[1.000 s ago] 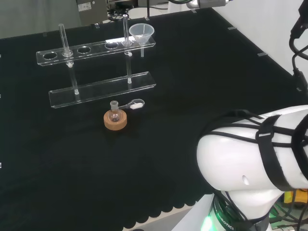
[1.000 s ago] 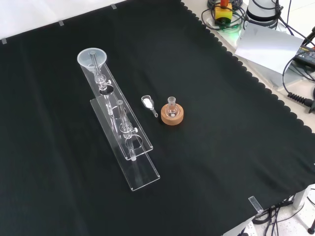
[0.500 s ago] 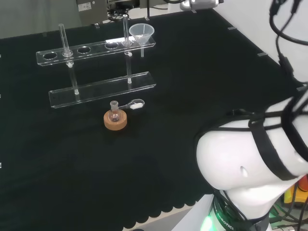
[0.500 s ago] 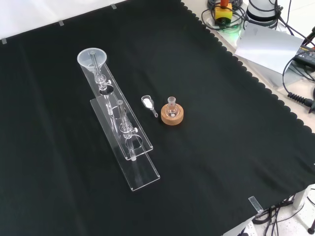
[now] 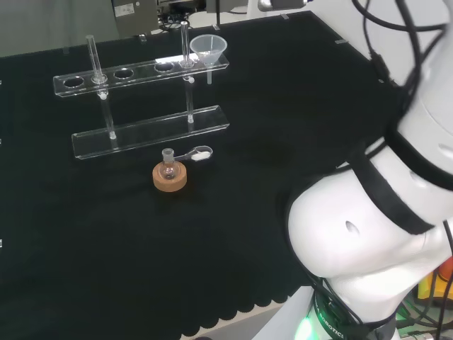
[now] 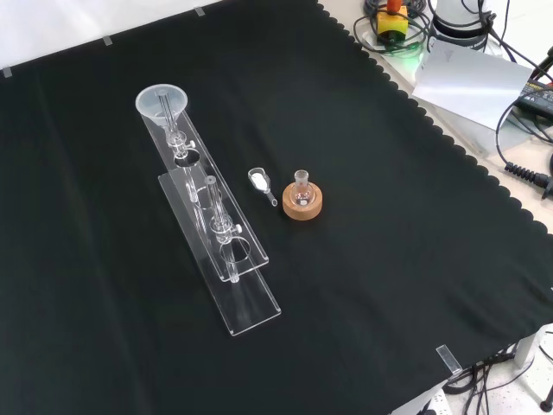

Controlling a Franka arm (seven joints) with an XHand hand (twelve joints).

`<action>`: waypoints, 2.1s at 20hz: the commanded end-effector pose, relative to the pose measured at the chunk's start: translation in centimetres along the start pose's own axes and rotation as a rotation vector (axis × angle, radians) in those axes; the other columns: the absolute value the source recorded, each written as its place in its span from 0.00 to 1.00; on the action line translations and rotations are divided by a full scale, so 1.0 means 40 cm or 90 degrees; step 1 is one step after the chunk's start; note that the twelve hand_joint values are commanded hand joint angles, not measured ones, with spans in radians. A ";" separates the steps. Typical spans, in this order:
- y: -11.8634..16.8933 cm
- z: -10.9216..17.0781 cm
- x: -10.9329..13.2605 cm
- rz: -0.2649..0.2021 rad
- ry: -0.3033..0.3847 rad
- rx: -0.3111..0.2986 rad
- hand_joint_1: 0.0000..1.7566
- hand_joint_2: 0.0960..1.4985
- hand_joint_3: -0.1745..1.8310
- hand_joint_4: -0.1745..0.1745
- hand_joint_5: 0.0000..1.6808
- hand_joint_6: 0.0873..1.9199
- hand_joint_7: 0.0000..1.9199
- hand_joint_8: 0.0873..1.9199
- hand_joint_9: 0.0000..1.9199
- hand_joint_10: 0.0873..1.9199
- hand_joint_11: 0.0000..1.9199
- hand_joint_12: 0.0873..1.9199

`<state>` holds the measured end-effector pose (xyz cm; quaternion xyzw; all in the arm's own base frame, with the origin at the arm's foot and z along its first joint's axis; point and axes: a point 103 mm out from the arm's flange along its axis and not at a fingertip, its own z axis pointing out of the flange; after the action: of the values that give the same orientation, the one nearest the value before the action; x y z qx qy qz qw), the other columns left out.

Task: Pick up the funnel from the transparent funnel stand.

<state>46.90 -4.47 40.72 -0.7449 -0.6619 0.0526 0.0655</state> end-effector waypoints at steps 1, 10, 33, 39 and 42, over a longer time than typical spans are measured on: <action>0.187 0.067 -0.053 -0.023 0.001 0.028 0.07 0.77 0.23 0.46 0.13 0.00 0.01 0.23 0.09 0.32 0.00 0.73; 0.240 0.147 -0.030 -0.055 -0.019 0.059 0.13 0.72 0.22 0.45 0.11 0.00 0.01 0.26 0.10 0.34 0.00 0.74; 0.309 0.230 0.061 -0.089 -0.125 0.183 0.31 0.47 0.27 0.56 0.02 0.00 0.00 0.05 0.02 0.39 0.04 0.77; 0.318 0.236 0.071 -0.104 -0.160 0.195 0.33 0.44 0.28 0.58 0.01 0.00 0.00 0.02 0.02 0.41 0.05 0.78; 0.320 0.240 0.076 -0.108 -0.172 0.199 0.34 0.43 0.28 0.59 0.02 0.00 0.00 0.03 0.02 0.41 0.07 0.78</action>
<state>58.21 -3.12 29.45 -0.6618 -0.7064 0.2288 0.1031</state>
